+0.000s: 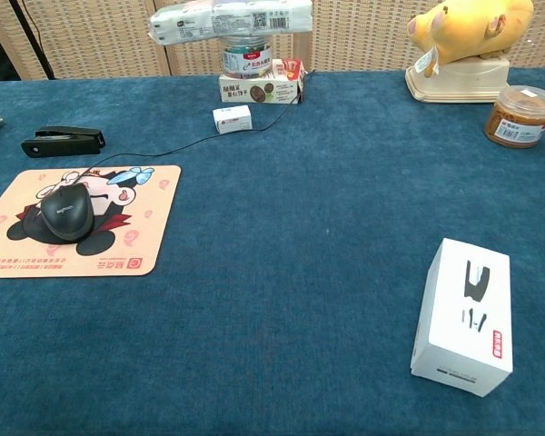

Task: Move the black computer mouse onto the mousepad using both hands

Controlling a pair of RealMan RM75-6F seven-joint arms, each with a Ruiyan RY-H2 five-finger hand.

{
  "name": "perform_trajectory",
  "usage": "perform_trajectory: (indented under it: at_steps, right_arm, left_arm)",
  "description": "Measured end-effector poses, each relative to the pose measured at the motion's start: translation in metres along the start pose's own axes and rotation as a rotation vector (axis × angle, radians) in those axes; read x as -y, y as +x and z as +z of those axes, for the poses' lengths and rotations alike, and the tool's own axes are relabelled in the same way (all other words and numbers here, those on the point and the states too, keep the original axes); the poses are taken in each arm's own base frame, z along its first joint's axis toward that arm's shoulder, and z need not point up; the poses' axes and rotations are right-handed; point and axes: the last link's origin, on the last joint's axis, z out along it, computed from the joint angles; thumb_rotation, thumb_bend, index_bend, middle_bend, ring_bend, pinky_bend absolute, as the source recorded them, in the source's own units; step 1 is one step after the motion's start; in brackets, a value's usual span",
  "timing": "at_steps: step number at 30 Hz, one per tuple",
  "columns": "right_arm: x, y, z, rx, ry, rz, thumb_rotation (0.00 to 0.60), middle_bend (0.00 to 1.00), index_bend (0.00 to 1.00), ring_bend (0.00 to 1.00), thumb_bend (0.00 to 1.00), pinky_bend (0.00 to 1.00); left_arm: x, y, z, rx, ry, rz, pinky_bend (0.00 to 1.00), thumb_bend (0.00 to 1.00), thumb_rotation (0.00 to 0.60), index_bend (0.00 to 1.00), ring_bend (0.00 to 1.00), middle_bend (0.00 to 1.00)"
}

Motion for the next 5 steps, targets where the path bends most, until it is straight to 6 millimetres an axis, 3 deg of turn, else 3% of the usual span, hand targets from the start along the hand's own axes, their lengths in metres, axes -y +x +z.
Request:
perform_trajectory:
  at_steps: [5]
  right_arm:
    - [-0.001, 0.000, -0.004, -0.007, 0.002, -0.004, 0.600, 0.00, 0.00, 0.00, 0.00, 0.00]
  left_arm:
    - [0.009, 0.010, -0.055, -0.071, 0.348, -0.076, 0.00, 0.04, 0.600, 0.00, 0.00, 0.00]
